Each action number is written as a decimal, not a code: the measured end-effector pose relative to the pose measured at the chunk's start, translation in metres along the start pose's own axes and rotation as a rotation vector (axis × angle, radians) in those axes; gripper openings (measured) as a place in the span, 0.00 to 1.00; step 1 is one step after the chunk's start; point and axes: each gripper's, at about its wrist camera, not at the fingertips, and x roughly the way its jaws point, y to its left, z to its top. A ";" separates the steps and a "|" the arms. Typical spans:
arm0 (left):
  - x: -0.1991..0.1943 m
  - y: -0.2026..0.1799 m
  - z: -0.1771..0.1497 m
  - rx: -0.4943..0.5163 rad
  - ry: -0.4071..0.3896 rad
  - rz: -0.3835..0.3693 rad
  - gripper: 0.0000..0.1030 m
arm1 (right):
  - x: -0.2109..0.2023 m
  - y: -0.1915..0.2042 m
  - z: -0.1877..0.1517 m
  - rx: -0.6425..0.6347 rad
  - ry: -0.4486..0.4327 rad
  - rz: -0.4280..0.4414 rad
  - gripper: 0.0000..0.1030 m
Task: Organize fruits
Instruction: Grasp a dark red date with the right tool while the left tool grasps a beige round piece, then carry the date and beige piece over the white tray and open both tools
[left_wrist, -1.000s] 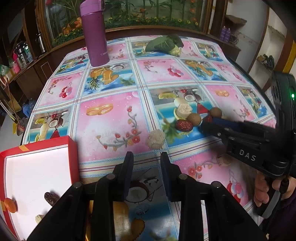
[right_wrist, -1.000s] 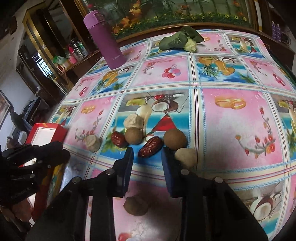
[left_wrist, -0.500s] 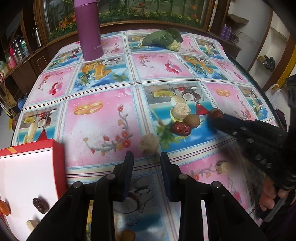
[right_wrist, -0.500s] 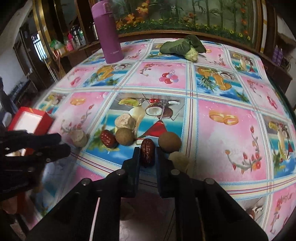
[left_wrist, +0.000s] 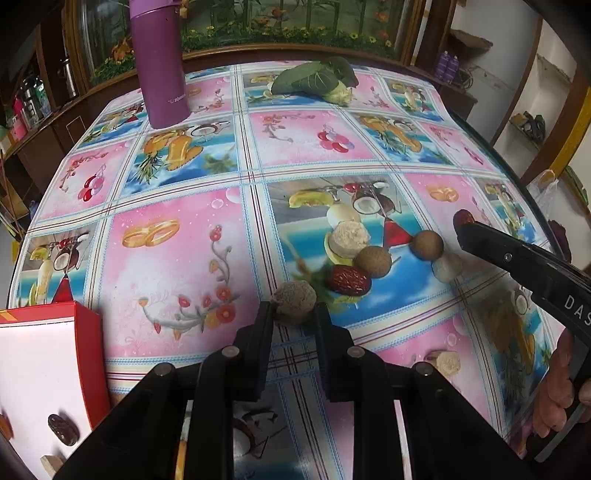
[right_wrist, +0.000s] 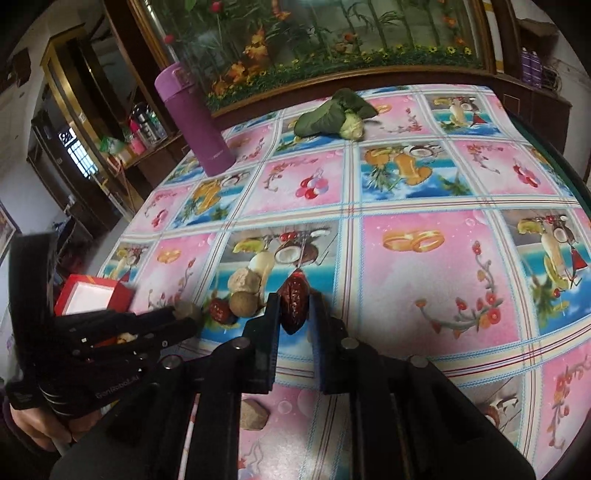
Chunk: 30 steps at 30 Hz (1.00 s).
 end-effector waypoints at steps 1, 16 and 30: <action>0.000 0.001 0.000 -0.005 -0.005 -0.001 0.20 | 0.000 -0.001 0.000 0.007 -0.002 -0.002 0.17; -0.073 0.015 -0.033 -0.065 -0.126 0.013 0.20 | -0.005 0.008 -0.003 -0.004 -0.033 0.059 0.17; -0.184 0.130 -0.128 -0.261 -0.244 0.211 0.20 | 0.004 0.157 -0.044 -0.151 0.052 0.344 0.17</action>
